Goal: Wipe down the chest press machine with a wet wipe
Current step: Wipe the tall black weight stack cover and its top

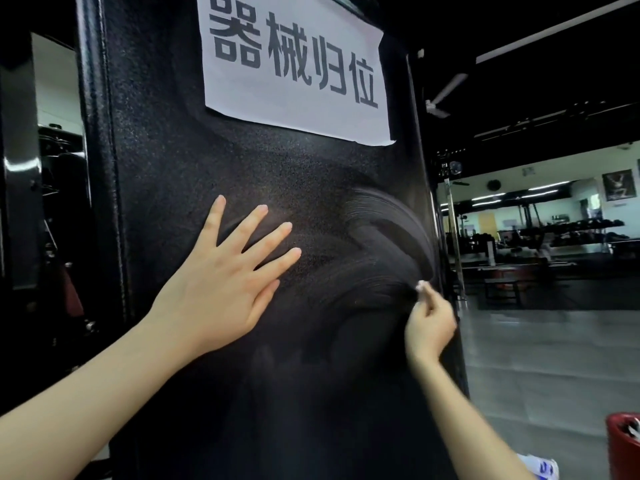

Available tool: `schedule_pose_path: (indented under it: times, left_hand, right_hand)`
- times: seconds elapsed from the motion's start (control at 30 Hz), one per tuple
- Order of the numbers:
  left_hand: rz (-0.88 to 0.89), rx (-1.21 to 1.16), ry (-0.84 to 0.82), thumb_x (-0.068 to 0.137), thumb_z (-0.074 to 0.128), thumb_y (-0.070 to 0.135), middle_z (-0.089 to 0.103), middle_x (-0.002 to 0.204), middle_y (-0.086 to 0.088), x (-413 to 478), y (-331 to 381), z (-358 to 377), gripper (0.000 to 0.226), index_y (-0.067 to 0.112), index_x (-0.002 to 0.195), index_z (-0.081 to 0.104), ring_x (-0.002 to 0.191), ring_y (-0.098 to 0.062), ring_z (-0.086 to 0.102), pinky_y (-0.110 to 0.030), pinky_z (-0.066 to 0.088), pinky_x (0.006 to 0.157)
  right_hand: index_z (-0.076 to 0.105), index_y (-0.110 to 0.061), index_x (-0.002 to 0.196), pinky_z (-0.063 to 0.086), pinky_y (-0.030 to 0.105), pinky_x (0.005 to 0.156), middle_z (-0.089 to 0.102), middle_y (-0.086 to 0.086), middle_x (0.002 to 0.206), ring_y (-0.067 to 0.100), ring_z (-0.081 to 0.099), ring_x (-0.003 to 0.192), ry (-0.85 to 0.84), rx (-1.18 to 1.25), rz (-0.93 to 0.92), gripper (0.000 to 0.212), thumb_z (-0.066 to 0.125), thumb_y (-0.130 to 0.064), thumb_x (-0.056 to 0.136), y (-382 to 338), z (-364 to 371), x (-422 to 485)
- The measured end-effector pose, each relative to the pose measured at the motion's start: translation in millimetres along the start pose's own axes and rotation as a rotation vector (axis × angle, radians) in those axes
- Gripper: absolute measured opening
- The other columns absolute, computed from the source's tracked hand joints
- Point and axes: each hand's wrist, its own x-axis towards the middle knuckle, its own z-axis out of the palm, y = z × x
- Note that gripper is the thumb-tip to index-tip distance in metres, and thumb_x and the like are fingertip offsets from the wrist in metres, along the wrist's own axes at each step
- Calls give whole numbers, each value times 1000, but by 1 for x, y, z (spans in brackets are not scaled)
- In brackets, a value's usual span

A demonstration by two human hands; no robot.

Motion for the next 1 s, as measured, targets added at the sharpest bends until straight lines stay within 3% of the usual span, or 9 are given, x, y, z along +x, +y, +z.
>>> schedule_pose_path:
  times: [0.1,0.2,0.27,0.43,0.53,0.63,0.73,0.83,1.0]
  left_hand:
    - [-12,-16,3,92,33,38,46,143,-7,0,0,-1,48,24,133,53,136,-36,34,-67,14,107]
    - [-11,-24,8,92,33,38,48,141,-8,0,0,-3,47,23,132,54,134,-37,36,-68,14,107]
    - [-10,-22,10,92,34,37,50,139,-9,-1,1,-4,47,23,131,55,133,-37,38,-68,13,107]
    - [-5,-23,-1,91,37,36,51,137,-10,-1,1,-7,45,22,129,57,131,-37,39,-68,12,108]
    - [-11,-23,13,90,38,34,53,135,-10,-2,1,-7,43,21,126,59,129,-36,42,-67,11,108]
    - [-5,-27,60,88,43,29,58,129,-11,-3,2,-6,39,18,119,64,123,-35,48,-67,13,108]
    - [-40,-63,125,85,49,22,62,122,-12,-14,2,-11,32,14,110,68,116,-34,53,-66,13,109]
    - [-135,-47,186,84,51,18,58,127,-15,-44,-3,-21,33,12,114,67,119,-36,50,-66,10,110]
    - [-341,-13,206,89,48,23,43,141,-20,-105,-18,-30,44,12,131,53,131,-37,37,-63,4,111]
  right_hand:
    - [70,-11,105,43,32,69,61,-3,78,22,56,69,-211,95,-565,24,49,-12,93,-29,-20,-96]
    - [64,-17,115,37,23,69,59,-5,81,12,50,69,-367,79,-784,24,51,-12,96,-25,-32,-123]
    - [69,-13,112,39,22,71,62,-2,85,12,52,74,-275,25,-664,26,52,-10,92,-11,-25,-87]
    - [70,-11,111,43,33,89,70,13,107,32,62,104,-40,-67,287,24,53,-19,96,21,-28,-12]
    - [71,-11,108,43,33,77,66,3,86,30,63,86,-50,-28,40,21,55,-13,94,-11,-28,-59]
    - [69,-13,105,41,34,64,55,-3,71,18,50,69,-276,7,-527,22,54,-7,90,-47,-38,-160]
    - [63,-19,112,38,28,61,49,-5,71,10,42,69,-455,16,-760,19,56,-14,95,-52,-53,-206]
    - [68,-15,105,41,31,65,54,-2,74,8,47,71,-431,-40,-560,32,42,-32,101,-36,-54,-167]
    - [70,-17,106,35,24,71,55,0,75,27,58,80,-84,-58,8,23,48,-16,98,-41,-35,-122]
